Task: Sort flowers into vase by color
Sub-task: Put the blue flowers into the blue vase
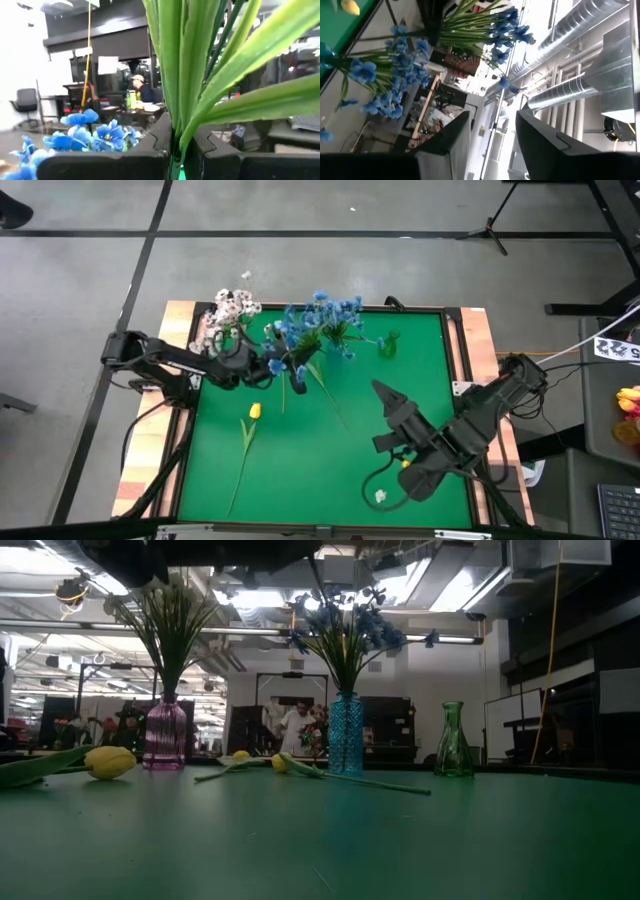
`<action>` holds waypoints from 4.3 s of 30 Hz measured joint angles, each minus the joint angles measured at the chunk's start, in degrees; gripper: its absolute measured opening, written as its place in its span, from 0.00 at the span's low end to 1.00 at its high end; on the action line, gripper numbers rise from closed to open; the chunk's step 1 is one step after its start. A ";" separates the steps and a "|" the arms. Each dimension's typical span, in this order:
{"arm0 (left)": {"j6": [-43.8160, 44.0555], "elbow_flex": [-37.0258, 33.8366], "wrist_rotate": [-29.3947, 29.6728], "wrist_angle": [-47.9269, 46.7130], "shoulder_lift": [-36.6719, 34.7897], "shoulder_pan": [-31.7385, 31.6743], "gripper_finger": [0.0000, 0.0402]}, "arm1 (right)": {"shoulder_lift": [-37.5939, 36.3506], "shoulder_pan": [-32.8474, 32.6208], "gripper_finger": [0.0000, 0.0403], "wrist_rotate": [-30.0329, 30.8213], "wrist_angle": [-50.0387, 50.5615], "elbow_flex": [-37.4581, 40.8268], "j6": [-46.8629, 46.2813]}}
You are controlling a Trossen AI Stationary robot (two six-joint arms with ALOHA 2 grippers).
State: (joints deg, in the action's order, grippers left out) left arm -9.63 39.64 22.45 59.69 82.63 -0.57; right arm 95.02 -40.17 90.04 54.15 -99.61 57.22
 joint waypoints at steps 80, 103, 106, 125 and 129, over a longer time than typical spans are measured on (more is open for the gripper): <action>-0.98 14.69 -1.42 -14.18 18.77 -10.48 0.03 | 0.06 -3.05 0.39 -2.34 0.05 0.02 -4.46; 9.37 15.19 -8.57 -22.96 19.38 -16.67 0.04 | 0.06 -3.07 0.39 -3.72 0.30 0.04 -4.45; 11.48 15.30 -8.70 -23.68 20.65 -16.82 0.04 | 0.06 -3.07 0.39 -3.76 0.30 0.04 -4.56; 19.77 15.37 -17.10 -27.91 21.24 -19.97 0.05 | 0.06 -3.07 0.39 -4.13 0.46 0.04 -4.97; 19.66 15.34 -18.94 -29.37 21.23 -19.70 0.05 | 0.06 -3.07 0.39 -4.15 0.46 0.04 -4.97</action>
State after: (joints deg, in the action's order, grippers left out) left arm 10.03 54.98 3.51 30.32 103.86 -20.27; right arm 95.09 -43.24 85.89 54.61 -99.57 52.25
